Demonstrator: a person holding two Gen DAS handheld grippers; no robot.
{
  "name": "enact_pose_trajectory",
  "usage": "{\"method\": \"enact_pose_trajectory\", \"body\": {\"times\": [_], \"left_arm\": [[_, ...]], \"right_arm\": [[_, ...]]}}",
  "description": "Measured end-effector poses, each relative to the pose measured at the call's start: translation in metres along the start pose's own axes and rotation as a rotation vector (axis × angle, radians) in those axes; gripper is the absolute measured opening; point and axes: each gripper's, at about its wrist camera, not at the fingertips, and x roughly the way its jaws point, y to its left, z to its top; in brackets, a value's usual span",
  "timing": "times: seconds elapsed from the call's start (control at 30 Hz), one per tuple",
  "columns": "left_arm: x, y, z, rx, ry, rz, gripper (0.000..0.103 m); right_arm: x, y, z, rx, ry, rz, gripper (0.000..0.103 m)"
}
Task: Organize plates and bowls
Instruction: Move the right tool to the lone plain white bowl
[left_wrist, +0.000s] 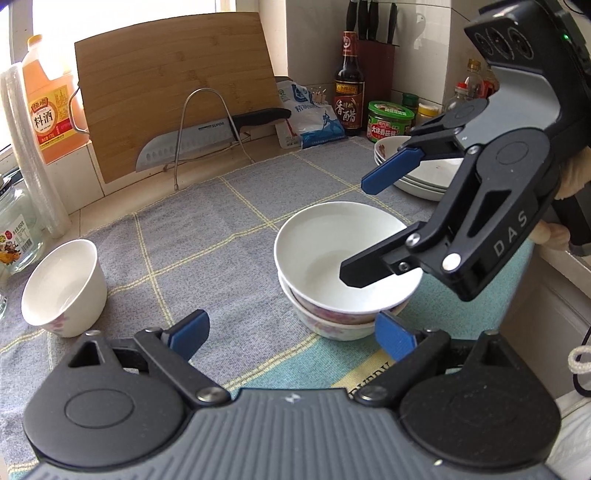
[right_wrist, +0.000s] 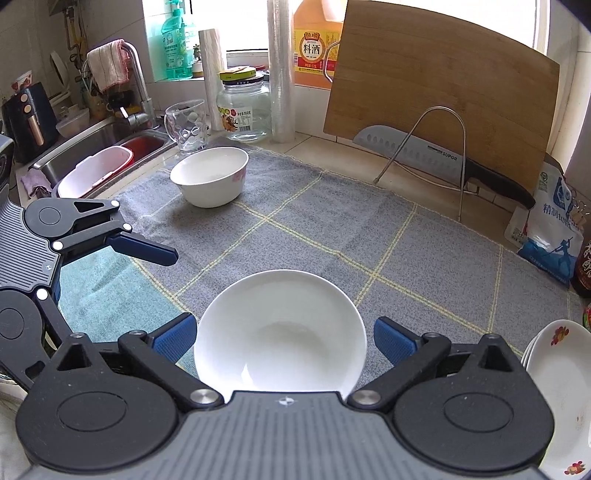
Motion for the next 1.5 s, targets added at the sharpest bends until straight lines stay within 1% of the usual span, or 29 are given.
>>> {"method": "enact_pose_trajectory", "body": {"times": [0.13, 0.37, 0.63, 0.8, 0.97, 1.17, 1.5], "left_arm": [[-0.006, 0.016, -0.005, -0.035, -0.008, 0.044, 0.096], [-0.014, 0.051, -0.017, -0.110, -0.011, 0.146, 0.096], [-0.018, 0.088, -0.031, -0.194, -0.016, 0.247, 0.096], [-0.015, 0.105, -0.040, -0.223, -0.012, 0.310, 0.096], [-0.006, 0.122, -0.042, -0.237, -0.019, 0.338, 0.096], [0.013, 0.142, -0.038, -0.253, -0.025, 0.347, 0.096], [0.037, 0.160, -0.033, -0.277, -0.069, 0.354, 0.096]], "right_arm": [[0.004, 0.010, 0.010, -0.038, -0.004, -0.006, 0.103], [0.016, 0.032, 0.030, -0.115, -0.012, -0.005, 0.103], [0.043, 0.057, 0.057, -0.188, -0.012, 0.005, 0.103], [0.059, 0.066, 0.074, -0.220, -0.010, 0.012, 0.103], [0.075, 0.069, 0.091, -0.248, -0.007, -0.002, 0.103], [0.096, 0.073, 0.110, -0.258, 0.003, -0.005, 0.103], [0.135, 0.077, 0.138, -0.261, 0.006, 0.049, 0.103]]}}
